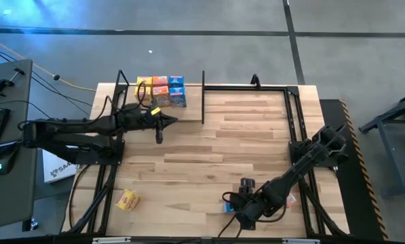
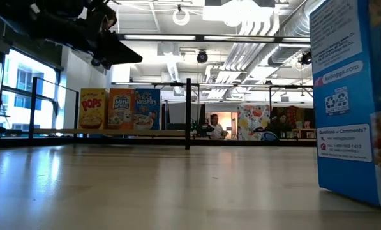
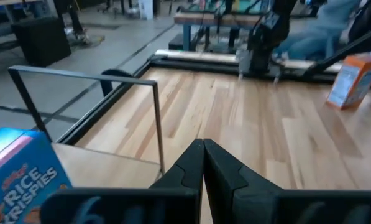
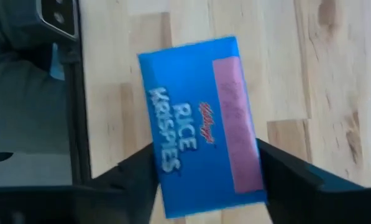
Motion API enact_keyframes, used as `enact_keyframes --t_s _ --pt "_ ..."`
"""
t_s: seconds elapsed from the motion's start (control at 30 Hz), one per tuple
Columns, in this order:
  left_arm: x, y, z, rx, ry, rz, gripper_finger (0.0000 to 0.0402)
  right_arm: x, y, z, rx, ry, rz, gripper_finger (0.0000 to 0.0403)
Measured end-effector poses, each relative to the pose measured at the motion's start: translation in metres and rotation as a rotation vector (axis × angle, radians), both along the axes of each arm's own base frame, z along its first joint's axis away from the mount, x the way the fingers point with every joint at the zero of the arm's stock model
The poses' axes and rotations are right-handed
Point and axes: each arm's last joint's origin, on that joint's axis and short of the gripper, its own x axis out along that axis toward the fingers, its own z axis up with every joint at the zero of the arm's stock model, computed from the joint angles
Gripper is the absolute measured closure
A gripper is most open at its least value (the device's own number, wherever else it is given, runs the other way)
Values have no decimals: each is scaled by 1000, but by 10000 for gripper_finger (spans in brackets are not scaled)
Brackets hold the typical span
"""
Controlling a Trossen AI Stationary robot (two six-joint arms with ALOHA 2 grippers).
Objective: Stack cereal on shelf
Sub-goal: Put the blue cereal box on the shelf aligned with the other blue cereal boxes
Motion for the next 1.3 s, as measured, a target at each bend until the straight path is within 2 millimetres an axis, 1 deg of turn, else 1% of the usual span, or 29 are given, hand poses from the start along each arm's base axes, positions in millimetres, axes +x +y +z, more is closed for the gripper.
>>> enact_keyframes --t_s 0.13,0.2,0.27,0.33,0.47,0.57,0.7,0.8,0.9,1.0,1.1,1.17,1.23,1.3 --pt "-6 -2 -13 -22 -40 -3 401 6 -1 1 20 -31 19 229" --pt "-9 -3 -14 -17 -67 -3 401 10 -3 2 28 -46 30 245" --pt "-13 -4 -14 -11 -75 -3 401 16 -7 4 30 -70 43 252" --pt "-16 -5 -11 4 -88 -6 401 24 -15 9 17 -89 62 253" --pt "-22 -7 -3 44 -132 -11 401 49 -40 28 -19 -158 96 248" --pt "-27 -8 3 64 -165 -11 401 71 -68 48 -68 -232 128 247" --pt "-33 -10 5 66 -158 -11 401 98 -121 73 -169 -309 126 247" --pt "-38 -10 5 69 -139 10 401 111 -163 88 -254 -351 129 247" --pt "-41 -10 3 70 -107 61 401 118 -204 99 -306 -385 151 247" --pt "-44 -9 -1 56 -69 117 401 122 -241 104 -317 -419 162 247" --pt "-45 -8 -4 44 -37 162 401 126 -271 105 -326 -466 179 247" --pt "-45 -8 -5 45 -31 175 401 128 -286 103 -335 -486 189 247" --pt "-45 -8 -5 44 -28 177 401 133 -298 101 -345 -521 203 247" --pt "-45 -8 -5 43 -29 178 401 138 -307 99 -344 -518 210 247"
